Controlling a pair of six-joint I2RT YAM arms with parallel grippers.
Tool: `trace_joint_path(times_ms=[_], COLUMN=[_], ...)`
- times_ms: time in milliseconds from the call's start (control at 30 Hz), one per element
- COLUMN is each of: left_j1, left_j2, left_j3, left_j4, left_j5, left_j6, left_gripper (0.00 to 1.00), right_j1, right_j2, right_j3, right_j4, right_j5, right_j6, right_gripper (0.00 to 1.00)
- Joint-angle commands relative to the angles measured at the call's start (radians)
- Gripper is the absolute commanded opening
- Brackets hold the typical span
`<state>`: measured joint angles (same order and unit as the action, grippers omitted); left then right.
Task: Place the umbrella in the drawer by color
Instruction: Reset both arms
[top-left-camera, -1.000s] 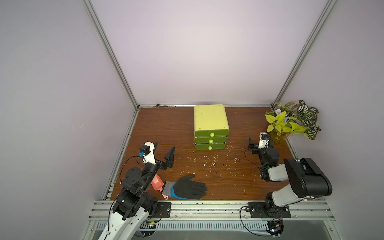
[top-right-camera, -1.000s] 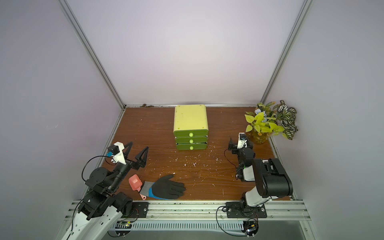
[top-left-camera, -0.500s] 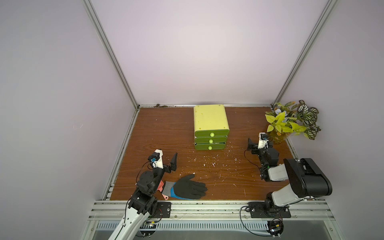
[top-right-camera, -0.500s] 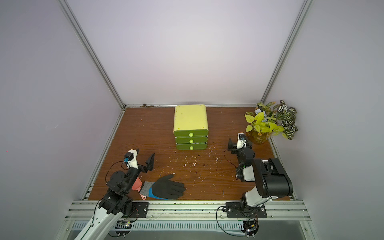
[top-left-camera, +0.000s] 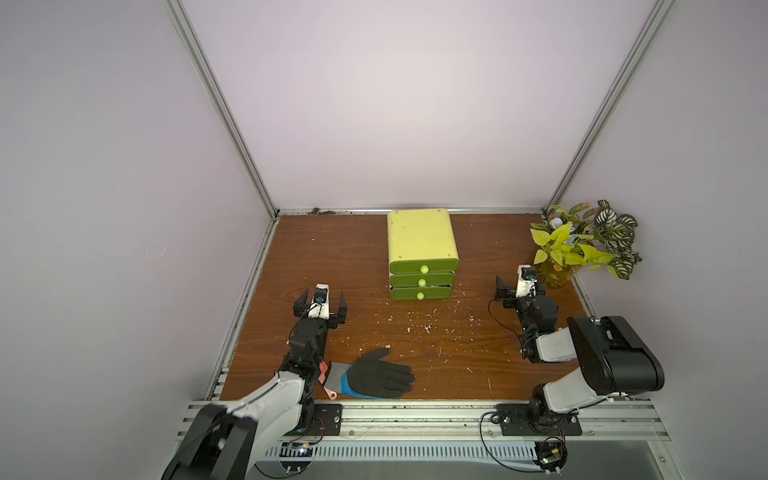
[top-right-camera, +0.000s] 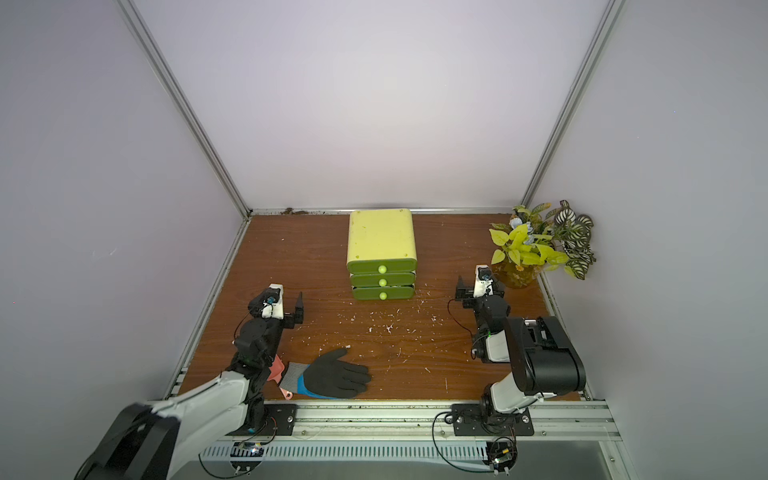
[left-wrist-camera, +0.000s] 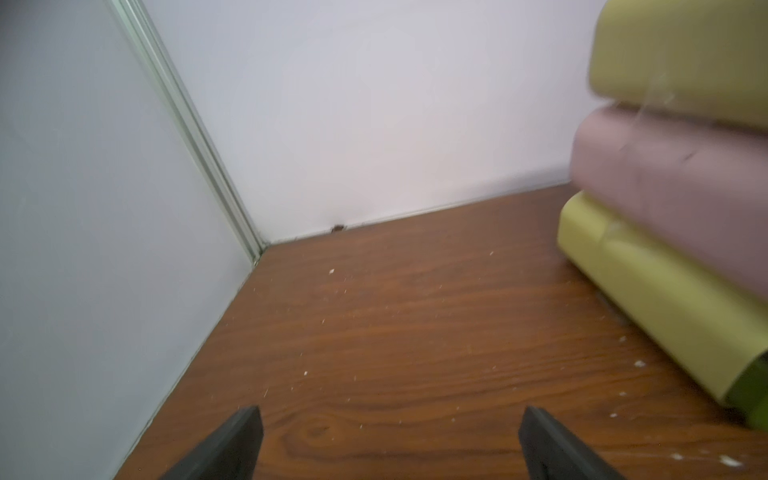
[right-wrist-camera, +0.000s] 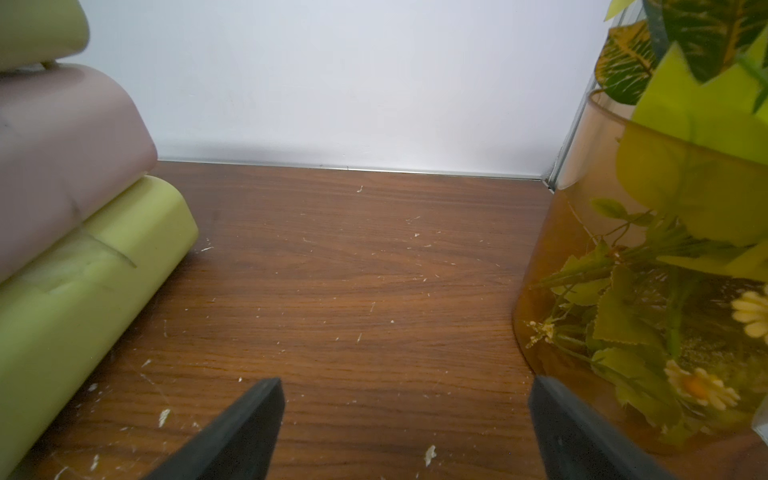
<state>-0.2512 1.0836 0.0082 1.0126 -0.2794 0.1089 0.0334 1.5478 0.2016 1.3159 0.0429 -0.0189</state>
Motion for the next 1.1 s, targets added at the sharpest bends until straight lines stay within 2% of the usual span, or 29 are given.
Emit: trace_joint_path(times_ms=[0,67,100,133,200,267,367,400,500,1067], left_j1=[0.046,0.053,0.057,0.068,0.126,0.146,0.151,0.151,0.152,0.152], left_j2=[0.257,0.388,0.429,0.430,0.433,0.505,0.462,0.467,0.493,0.487], left_j3=[0.033,0.077,0.088,0.087,0.090,0.105,0.173,0.178,0.150,0.153], left_j4=[0.414,0.472,0.525,0.520,0.474,0.560,0.352,0.346,0.445,0.424], left_j5=[-0.041,-0.012,-0.059,-0.110,-0.052,-0.096,-0.109,-0.107,-0.067,-0.070], left_j6=[0.005,0.024,0.015,-0.023,-0.089,-0.111,-0.140,-0.140,-0.111,-0.116], left_gripper=[1.00,0.99,0.99,0.99,0.99,0.99,0.99,0.99,0.99,0.99], right_j1=[0.007,0.008,0.007,0.007,0.007,0.007,0.007,0.007,0.007,0.006], right_j2=[0.001,0.001,0.002,0.001,0.001,0.001,0.001,0.001,0.001,0.001], right_j3=[0.012,0.012,0.012,0.012,0.012,0.011,0.012,0.012,0.012,0.012], right_j4=[0.020,0.020,0.021,0.021,0.020,0.020,0.020,0.021,0.022,0.020], right_j5=[-0.013,-0.012,-0.013,-0.014,-0.014,-0.014,-0.015,-0.014,-0.012,-0.013], right_j6=[0.002,0.002,0.002,0.002,0.002,0.002,0.002,0.002,0.002,0.002], right_gripper=[1.00,0.99,1.00,0.99,0.99,1.00,0.99,0.99,1.00,0.99])
